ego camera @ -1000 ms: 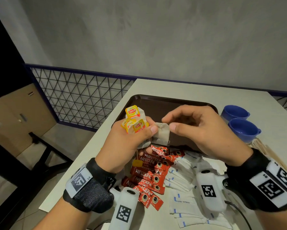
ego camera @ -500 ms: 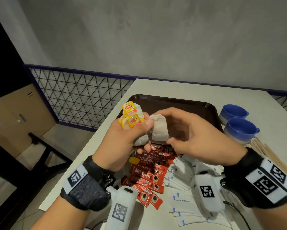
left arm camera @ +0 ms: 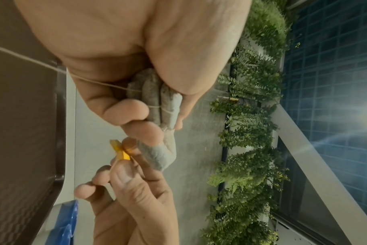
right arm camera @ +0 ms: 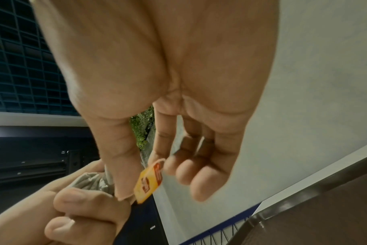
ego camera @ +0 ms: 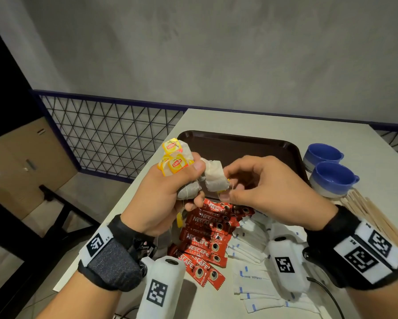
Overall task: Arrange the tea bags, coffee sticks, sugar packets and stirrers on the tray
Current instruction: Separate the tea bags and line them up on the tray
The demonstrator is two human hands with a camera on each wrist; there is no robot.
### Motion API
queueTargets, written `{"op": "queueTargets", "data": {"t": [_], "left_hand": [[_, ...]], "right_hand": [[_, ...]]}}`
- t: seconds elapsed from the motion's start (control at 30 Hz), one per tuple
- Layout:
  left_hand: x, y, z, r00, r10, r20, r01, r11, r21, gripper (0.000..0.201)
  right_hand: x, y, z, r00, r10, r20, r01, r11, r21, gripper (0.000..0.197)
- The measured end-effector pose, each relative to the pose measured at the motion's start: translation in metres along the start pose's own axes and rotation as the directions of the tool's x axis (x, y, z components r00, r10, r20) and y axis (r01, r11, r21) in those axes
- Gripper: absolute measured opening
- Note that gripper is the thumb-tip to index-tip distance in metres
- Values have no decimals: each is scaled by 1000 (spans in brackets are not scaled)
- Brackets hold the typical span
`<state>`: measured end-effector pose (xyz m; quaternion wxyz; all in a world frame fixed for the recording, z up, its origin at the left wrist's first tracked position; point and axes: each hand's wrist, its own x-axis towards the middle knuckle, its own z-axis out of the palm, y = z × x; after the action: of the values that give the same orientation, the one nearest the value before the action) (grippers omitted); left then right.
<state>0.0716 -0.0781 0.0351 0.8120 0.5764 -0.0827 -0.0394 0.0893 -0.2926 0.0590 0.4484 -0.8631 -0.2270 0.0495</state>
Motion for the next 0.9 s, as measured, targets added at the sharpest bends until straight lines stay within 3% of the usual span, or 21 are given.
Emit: {"op": "queueTargets", "data": {"t": [0.1,0.23,0.4,0.5,0.73,0.9], "left_hand": [[0,0,-1,1000,11,26,-11,1000,7,10],[2,-1,-5,999,32,31,-33,999,13,17],[2,4,-5,995,15,96,-24,995,92,8],[-1,7,-1,991,4,135,-18,995,99,6],[2,10,-4,997,63,44,-66,995,78,15],[4,8,-3,997,81,19,-81,995,53,12]], "right_hand": [[1,3,1,1000,13,1,-13,998,-69,27],[0,2,-1,999,-29,-18,29,1000,4,16],[2,-1,2,996,-85,26,84,996,35,38],[3,-5,5,991,-106,86,103,994,36,32],[1,2,9,995,-63,72,62,998,22,17],[0,6,12,994,-66,84,62,996,57,33]]}}
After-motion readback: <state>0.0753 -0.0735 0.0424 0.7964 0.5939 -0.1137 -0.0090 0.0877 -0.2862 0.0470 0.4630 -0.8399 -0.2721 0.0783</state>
